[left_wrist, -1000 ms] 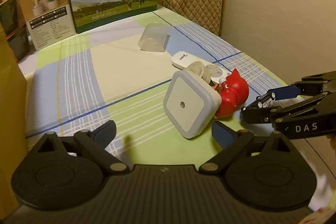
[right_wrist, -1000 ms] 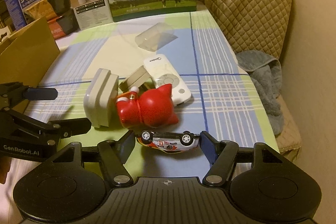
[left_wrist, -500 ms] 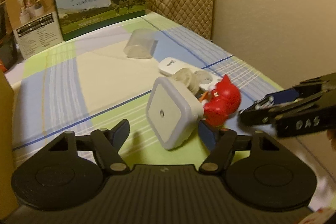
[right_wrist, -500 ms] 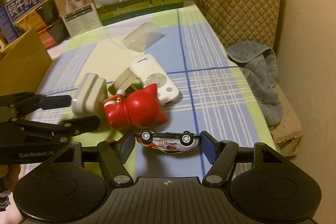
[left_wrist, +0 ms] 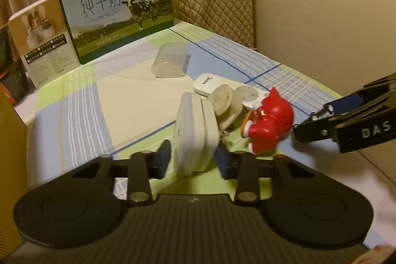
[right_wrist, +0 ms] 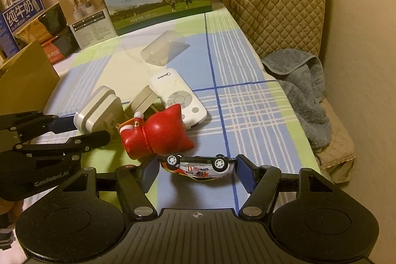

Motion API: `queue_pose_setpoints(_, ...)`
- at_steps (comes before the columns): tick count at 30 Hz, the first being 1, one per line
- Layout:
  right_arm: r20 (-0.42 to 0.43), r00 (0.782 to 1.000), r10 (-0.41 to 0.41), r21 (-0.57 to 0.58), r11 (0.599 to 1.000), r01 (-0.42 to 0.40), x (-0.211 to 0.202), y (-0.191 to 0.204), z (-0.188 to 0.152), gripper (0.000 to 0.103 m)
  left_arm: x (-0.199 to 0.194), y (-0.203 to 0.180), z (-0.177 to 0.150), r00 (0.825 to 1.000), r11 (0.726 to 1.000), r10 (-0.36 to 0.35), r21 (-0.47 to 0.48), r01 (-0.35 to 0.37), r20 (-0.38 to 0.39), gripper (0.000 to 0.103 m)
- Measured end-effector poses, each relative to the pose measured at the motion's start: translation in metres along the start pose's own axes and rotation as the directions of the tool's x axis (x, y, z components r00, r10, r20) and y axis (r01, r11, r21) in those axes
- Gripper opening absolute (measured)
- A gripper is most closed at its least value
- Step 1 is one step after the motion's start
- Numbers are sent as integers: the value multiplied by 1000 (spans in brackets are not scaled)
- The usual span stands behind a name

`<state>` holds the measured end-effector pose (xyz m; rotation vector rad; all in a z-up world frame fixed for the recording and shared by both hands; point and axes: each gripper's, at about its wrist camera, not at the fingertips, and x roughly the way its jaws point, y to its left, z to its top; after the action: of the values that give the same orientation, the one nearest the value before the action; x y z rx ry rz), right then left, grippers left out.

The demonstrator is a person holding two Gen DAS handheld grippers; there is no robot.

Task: Organize rigid objects
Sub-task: 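Close the left tool on the white square plug adapter, then carry the plug adapter and toy car over the cardboard box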

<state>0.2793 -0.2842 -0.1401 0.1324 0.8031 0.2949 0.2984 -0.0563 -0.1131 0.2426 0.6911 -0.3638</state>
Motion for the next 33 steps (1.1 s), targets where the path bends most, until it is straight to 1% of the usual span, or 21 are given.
queue_pose_setpoints(4,-7,1000,9,19,1000,-9,0,-2,0,64,0,4,0,1000,999,0,-37,-1,-6,23)
queue_pose_setpoints(10,4,1000,24,17,1000,-24,-5,2,-1,64,-21,7,-8,998,992,21,-122,-27,-53,23)
queue_pose_setpoints(12,11,999,32,7,999,-32,-9,7,-4,64,-30,3,-14,997,990,33,-132,-41,-64,23)
queue_pose_setpoints(16,25,999,41,-30,999,-40,-19,21,-12,64,-49,-5,-23,996,989,31,-144,-42,-81,23)
queue_pose_setpoints(20,34,998,45,-42,998,-43,-30,28,-23,64,-74,-4,-34,996,980,34,-195,-49,-76,23)
queue_pose_setpoints(24,46,997,56,-35,998,-55,-44,34,-35,64,-95,-6,-41,996,973,50,-220,-65,-73,23)
queue_pose_setpoints(28,76,994,76,-7,997,-75,-64,39,-46,64,-116,-7,-44,996,960,62,-269,-78,-66,23)
queue_pose_setpoints(33,101,992,72,-14,997,-71,-89,51,-60,64,-146,-14,-49,995,954,89,-281,-101,-54,23)
